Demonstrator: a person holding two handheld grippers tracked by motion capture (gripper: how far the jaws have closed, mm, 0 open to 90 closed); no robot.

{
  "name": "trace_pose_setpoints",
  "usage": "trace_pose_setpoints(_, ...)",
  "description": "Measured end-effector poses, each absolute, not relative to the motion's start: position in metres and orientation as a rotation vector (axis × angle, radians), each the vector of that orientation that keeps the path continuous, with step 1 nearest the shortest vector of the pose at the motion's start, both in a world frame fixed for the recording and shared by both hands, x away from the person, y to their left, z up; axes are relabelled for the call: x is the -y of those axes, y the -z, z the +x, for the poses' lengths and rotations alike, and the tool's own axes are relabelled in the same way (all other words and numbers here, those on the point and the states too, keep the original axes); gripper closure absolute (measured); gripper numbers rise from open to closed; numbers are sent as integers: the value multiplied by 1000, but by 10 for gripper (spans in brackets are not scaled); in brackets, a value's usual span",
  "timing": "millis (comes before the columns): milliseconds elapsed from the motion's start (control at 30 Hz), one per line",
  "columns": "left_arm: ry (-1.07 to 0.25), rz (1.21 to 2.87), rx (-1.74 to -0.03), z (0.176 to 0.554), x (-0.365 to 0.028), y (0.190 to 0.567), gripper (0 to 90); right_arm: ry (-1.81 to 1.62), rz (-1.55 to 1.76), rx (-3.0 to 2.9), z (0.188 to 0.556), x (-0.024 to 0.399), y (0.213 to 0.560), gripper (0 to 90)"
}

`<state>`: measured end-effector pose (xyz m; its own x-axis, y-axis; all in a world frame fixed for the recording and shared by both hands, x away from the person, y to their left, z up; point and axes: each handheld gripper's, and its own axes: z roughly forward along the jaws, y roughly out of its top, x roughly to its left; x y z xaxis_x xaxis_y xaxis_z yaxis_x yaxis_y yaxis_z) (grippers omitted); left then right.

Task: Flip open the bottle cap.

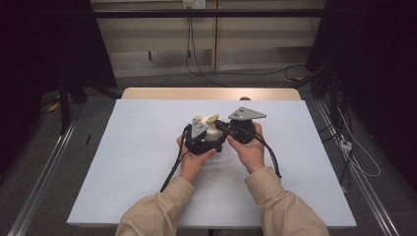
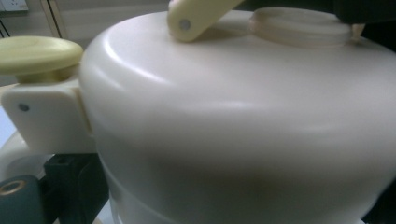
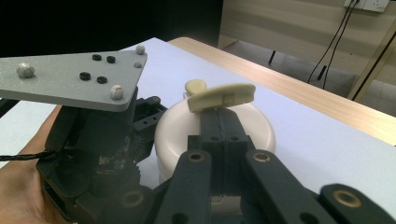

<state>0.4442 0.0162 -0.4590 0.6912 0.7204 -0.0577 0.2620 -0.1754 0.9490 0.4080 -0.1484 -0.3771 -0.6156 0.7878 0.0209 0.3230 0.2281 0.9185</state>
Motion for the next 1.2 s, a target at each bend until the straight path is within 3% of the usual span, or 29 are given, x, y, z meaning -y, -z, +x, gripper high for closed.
trace_pose_setpoints(1200,-493,1745,-789,444,-16,459,52,-1390,1008,-2034,414,144,374,900)
